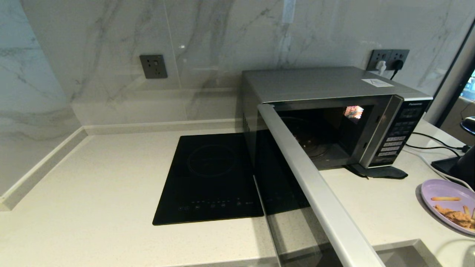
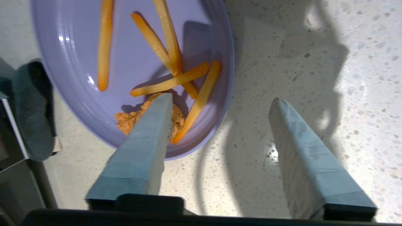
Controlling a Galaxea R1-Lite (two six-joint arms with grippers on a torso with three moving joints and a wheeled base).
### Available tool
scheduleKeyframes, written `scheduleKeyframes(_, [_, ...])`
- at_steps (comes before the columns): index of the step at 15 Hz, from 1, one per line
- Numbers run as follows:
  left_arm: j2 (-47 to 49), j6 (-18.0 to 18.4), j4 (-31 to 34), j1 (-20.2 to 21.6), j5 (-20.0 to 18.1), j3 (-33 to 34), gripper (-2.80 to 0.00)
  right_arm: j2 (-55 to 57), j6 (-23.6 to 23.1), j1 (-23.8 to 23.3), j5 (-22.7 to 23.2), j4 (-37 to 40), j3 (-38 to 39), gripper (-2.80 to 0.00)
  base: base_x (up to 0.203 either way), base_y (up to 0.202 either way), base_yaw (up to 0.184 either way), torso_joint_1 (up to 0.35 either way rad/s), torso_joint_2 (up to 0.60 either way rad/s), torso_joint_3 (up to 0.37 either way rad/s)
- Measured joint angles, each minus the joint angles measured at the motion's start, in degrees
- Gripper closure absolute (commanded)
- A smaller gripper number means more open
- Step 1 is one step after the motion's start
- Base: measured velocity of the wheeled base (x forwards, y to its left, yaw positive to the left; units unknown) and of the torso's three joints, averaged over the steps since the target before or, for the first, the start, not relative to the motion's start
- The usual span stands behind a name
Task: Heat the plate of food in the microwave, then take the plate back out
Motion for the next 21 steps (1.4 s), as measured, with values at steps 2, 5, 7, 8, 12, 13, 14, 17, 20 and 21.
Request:
scheduleKeyframes(2, [0.0, 0.0, 0.0, 0.0, 0.0, 0.0, 0.0, -2.48, -0.16, -0.28, 1.03, 0.85, 0.24, -2.8, 0.0, 0.0, 0.0, 0.0, 0.0, 0.0])
scheduleKeyframes(5, [0.0, 0.0, 0.0, 0.0, 0.0, 0.0, 0.0, -7.66, -1.82, -0.34, 4.42, 5.2, -0.93, -2.8, 0.0, 0.0, 0.0, 0.0, 0.0, 0.0])
scheduleKeyframes(7, [0.0, 0.0, 0.0, 0.0, 0.0, 0.0, 0.0, -11.95, -5.22, 0.15, 5.53, 9.83, -2.25, -2.8, 0.0, 0.0, 0.0, 0.0, 0.0, 0.0])
scheduleKeyframes(8, [0.0, 0.0, 0.0, 0.0, 0.0, 0.0, 0.0, -14.26, -6.59, 1.24, 5.78, 12.59, -3.27, -2.8, 0.0, 0.0, 0.0, 0.0, 0.0, 0.0])
scheduleKeyframes(12, [0.0, 0.0, 0.0, 0.0, 0.0, 0.0, 0.0, -22.88, -8.5, 11.2, 5.39, 22.8, -7.98, -2.8, 0.0, 0.0, 0.0, 0.0, 0.0, 0.0])
scheduleKeyframes(13, [0.0, -0.02, 0.0, 0.0, 0.0, 0.0, 0.0, -24.82, -8.5, 14.4, 5.28, 24.59, -9.08, -2.8, 0.0, 0.0, 0.0, 0.0, 0.0, 0.0])
scheduleKeyframes(14, [0.0, -0.02, 0.0, 0.0, 0.0, 0.0, 0.0, -26.58, -8.33, 18.0, 5.01, 25.37, -9.9, -2.8, 0.0, 0.0, 0.0, 0.0, 0.0, 0.0])
scheduleKeyframes(17, [0.0, -0.03, 0.0, -0.02, -0.02, 0.0, 0.0, -31.15, -6.43, 29.3, 4.56, 26.32, -12.05, -2.8, 0.0, 0.0, 0.0, 0.0, 0.0, 0.0])
scheduleKeyframes(20, [0.0, -0.02, -0.01, 0.0, 0.0, 0.0, 0.0, -34.98, -3.98, 40.57, 4.46, 27.42, -15.74, -2.8, 0.0, 0.0, 0.0, 0.0, 0.0, 0.0])
scheduleKeyframes(21, [0.0, -0.02, 0.0, 0.0, 0.0, 0.0, 0.0, -36.03, -3.75, 44.01, 4.5, 27.57, -16.36, 0.0, 0.0, 0.0, 0.0, 0.0, 0.0, 0.0])
